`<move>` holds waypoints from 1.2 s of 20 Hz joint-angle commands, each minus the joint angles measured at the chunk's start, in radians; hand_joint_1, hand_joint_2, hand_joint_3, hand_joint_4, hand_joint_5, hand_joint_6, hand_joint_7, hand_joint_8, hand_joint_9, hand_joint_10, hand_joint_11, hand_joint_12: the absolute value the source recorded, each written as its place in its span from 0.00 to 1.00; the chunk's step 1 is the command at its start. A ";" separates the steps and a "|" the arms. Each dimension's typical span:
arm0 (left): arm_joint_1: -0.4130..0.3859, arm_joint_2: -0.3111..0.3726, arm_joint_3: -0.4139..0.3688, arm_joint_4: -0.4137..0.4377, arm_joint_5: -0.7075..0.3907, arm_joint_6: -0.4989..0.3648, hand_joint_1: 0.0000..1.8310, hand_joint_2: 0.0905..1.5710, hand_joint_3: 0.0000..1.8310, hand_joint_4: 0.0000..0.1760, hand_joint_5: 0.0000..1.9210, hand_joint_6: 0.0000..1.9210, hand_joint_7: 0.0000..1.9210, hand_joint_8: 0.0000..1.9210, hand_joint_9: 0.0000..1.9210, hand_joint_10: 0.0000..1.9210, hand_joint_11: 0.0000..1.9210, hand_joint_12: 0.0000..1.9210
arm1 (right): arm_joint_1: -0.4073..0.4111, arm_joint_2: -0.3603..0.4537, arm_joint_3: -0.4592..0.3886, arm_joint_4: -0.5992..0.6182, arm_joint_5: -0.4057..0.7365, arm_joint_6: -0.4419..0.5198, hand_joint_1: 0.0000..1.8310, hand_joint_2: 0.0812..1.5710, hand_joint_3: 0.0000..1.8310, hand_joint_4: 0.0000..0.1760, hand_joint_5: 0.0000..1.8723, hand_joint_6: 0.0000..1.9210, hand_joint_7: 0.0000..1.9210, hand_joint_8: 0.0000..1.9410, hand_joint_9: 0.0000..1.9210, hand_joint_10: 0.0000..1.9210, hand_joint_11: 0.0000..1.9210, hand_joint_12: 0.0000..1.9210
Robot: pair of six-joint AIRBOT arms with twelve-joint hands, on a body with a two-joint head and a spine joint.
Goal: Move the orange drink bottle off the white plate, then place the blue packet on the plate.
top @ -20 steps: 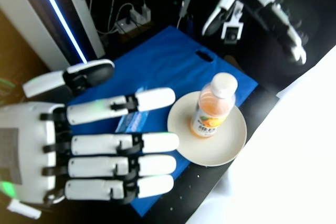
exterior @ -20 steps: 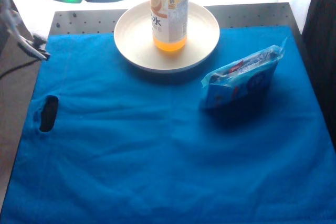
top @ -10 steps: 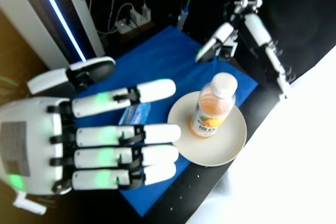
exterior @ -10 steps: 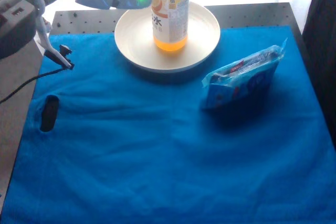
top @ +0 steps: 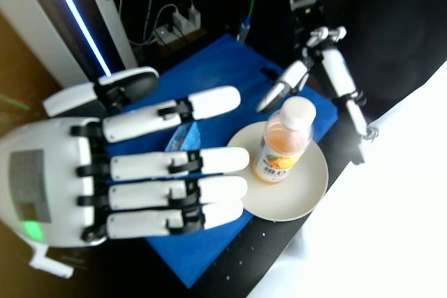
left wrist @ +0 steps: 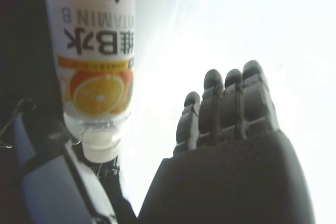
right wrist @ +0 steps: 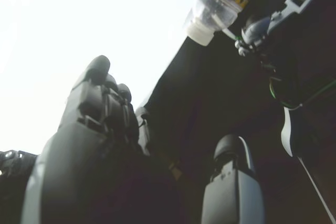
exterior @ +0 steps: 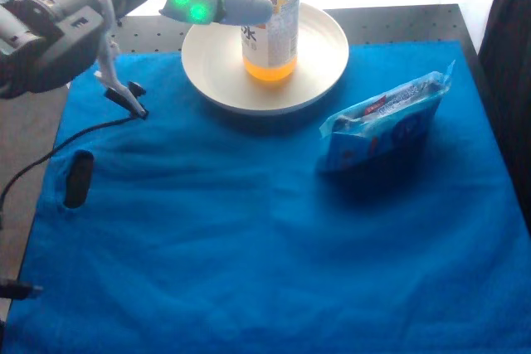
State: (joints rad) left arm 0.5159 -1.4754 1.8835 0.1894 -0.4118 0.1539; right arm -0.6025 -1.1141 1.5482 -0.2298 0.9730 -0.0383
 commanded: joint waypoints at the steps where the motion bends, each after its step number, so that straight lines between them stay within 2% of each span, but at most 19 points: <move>1: -0.016 -0.003 0.006 -0.020 -0.108 -0.012 0.35 0.38 0.01 0.86 0.00 0.00 0.08 0.00 0.00 0.00 0.00 0.00 | 0.017 -0.003 0.004 0.049 0.106 0.009 0.25 0.60 0.00 1.00 0.00 0.00 0.05 0.00 0.04 0.00 0.00 0.26; 2: -0.018 -0.006 0.006 -0.019 -0.108 -0.013 0.35 0.38 0.00 0.80 0.00 0.00 0.08 0.00 0.00 0.00 0.00 0.00 | 0.019 -0.005 0.004 0.049 0.107 0.009 0.25 0.60 0.00 1.00 0.00 0.00 0.05 0.00 0.04 0.00 0.00 0.23; 3: -0.020 -0.011 0.006 -0.017 -0.107 -0.015 0.35 0.38 0.00 0.86 0.00 0.00 0.08 0.00 0.00 0.00 0.00 0.00 | 0.021 -0.006 0.004 0.049 0.107 0.009 0.25 0.59 0.00 1.00 0.00 0.00 0.05 0.00 0.04 0.00 0.00 0.24; 4: -0.024 -0.015 0.007 -0.012 -0.106 -0.018 0.37 0.38 0.00 0.95 0.00 0.00 0.07 0.00 0.00 0.00 0.00 0.00 | 0.022 -0.007 0.004 0.048 0.107 0.009 0.25 0.59 0.00 1.00 0.00 0.00 0.05 0.00 0.04 0.00 0.00 0.27; 5: -0.026 -0.017 0.007 -0.008 -0.106 -0.020 0.37 0.38 0.00 0.99 0.00 0.00 0.07 0.00 0.00 0.00 0.00 0.00 | 0.022 -0.008 0.005 0.048 0.107 0.009 0.24 0.59 0.00 1.00 0.00 0.00 0.05 0.00 0.04 0.00 0.00 0.27; 8: -0.034 -0.028 0.007 0.001 -0.107 -0.024 0.37 0.35 0.00 1.00 0.00 0.00 0.08 0.00 0.00 0.00 0.00 0.00 | 0.023 -0.014 0.006 0.047 0.107 0.009 0.25 0.59 0.00 1.00 0.00 0.00 0.05 0.00 0.04 0.00 0.00 0.21; 11: -0.041 -0.046 0.012 0.015 -0.113 -0.041 0.39 0.38 0.00 1.00 0.00 0.00 0.07 0.00 0.00 0.00 0.00 0.00 | 0.023 -0.014 0.006 0.047 0.107 0.010 0.25 0.60 0.00 1.00 0.00 0.00 0.05 0.00 0.05 0.00 0.00 0.26; 12: -0.042 -0.054 0.019 0.026 -0.119 -0.062 0.39 0.37 0.00 1.00 0.00 0.00 0.07 0.00 0.02 0.01 0.00 0.00 | 0.024 -0.014 0.006 0.047 0.107 0.010 0.26 0.60 0.00 1.00 0.00 0.00 0.05 0.00 0.04 0.00 0.00 0.25; 14: -0.042 -0.061 0.021 0.027 -0.123 -0.070 0.39 0.36 0.00 1.00 0.00 0.00 0.09 0.00 0.07 0.01 0.07 0.04 | 0.026 -0.015 0.006 0.047 0.107 0.010 0.26 0.60 0.00 1.00 0.00 0.00 0.04 0.00 0.04 0.00 0.00 0.23; 15: -0.042 -0.064 0.021 0.028 -0.125 -0.072 0.38 0.36 0.00 0.97 0.00 0.00 0.10 0.00 0.06 0.00 0.04 0.03 | 0.026 -0.017 0.006 0.047 0.107 0.010 0.26 0.61 0.00 1.00 0.00 0.00 0.04 0.00 0.03 0.00 0.00 0.23; 16: -0.042 -0.066 0.021 0.030 -0.126 -0.075 0.38 0.37 0.00 0.95 0.00 0.00 0.11 0.00 0.19 0.01 0.10 0.08 | 0.027 -0.018 0.006 0.047 0.107 0.010 0.26 0.61 0.00 1.00 0.00 0.00 0.04 0.00 0.03 0.00 0.00 0.23; 17: -0.042 -0.068 0.021 0.037 -0.127 -0.080 0.37 0.38 0.00 0.92 0.01 0.00 0.13 0.00 0.29 0.01 0.10 0.27 | 0.028 -0.019 0.007 0.047 0.107 0.010 0.25 0.61 0.00 1.00 0.00 0.00 0.04 0.00 0.04 0.00 0.00 0.24; 18: -0.042 -0.069 0.021 0.039 -0.127 -0.080 0.36 0.42 0.00 0.79 0.03 0.00 0.16 0.00 0.40 0.02 0.15 0.41 | 0.028 -0.019 0.007 0.047 0.107 0.010 0.25 0.60 0.00 1.00 0.00 0.00 0.04 0.00 0.04 0.00 0.00 0.21; 19: -0.042 -0.070 0.022 0.039 -0.127 -0.080 0.37 0.43 0.00 0.73 0.05 0.00 0.18 0.00 0.51 0.04 0.20 0.50 | 0.028 -0.019 0.007 0.047 0.107 0.010 0.25 0.61 0.00 1.00 0.00 0.00 0.04 0.00 0.04 0.00 0.00 0.21; 20: -0.042 -0.071 0.023 0.039 -0.127 -0.081 0.37 0.47 0.00 0.37 0.12 0.01 0.23 0.00 0.47 0.02 0.28 0.56 | 0.028 -0.020 0.007 0.047 0.108 0.010 0.26 0.60 0.00 1.00 0.00 0.00 0.04 0.00 0.04 0.00 0.00 0.21; 21: -0.042 -0.070 0.024 0.039 -0.129 -0.084 0.40 0.50 0.00 0.18 0.18 0.01 0.27 0.00 0.53 0.05 0.35 0.64 | 0.029 -0.020 0.007 0.047 0.108 0.010 0.26 0.60 0.00 1.00 0.00 0.00 0.05 0.00 0.04 0.00 0.00 0.21; 22: -0.042 -0.070 0.026 0.042 -0.134 -0.094 0.45 0.56 0.00 0.11 0.32 0.01 0.35 0.01 0.37 0.01 0.17 0.51 | 0.029 -0.020 0.007 0.047 0.108 0.010 0.26 0.60 0.00 1.00 0.00 0.00 0.04 0.00 0.03 0.00 0.00 0.18; 23: -0.040 -0.071 0.028 0.043 -0.143 -0.106 0.49 0.60 0.00 0.12 0.41 0.01 0.40 0.01 0.35 0.00 0.14 0.48 | 0.029 -0.020 0.006 0.047 0.109 0.010 0.26 0.59 0.00 1.00 0.00 0.00 0.05 0.00 0.03 0.00 0.00 0.19; 24: -0.040 -0.071 0.029 0.044 -0.151 -0.112 0.63 0.66 0.00 0.25 0.53 0.33 0.51 0.38 0.45 0.01 0.14 0.55 | 0.029 -0.021 0.006 0.047 0.109 0.010 0.25 0.59 0.00 1.00 0.00 0.00 0.05 0.00 0.03 0.00 0.00 0.21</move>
State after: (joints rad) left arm 0.4892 -1.5433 1.9083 0.2584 -0.4553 0.0490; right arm -0.5888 -1.1328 1.5505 -0.2295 0.9752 -0.0380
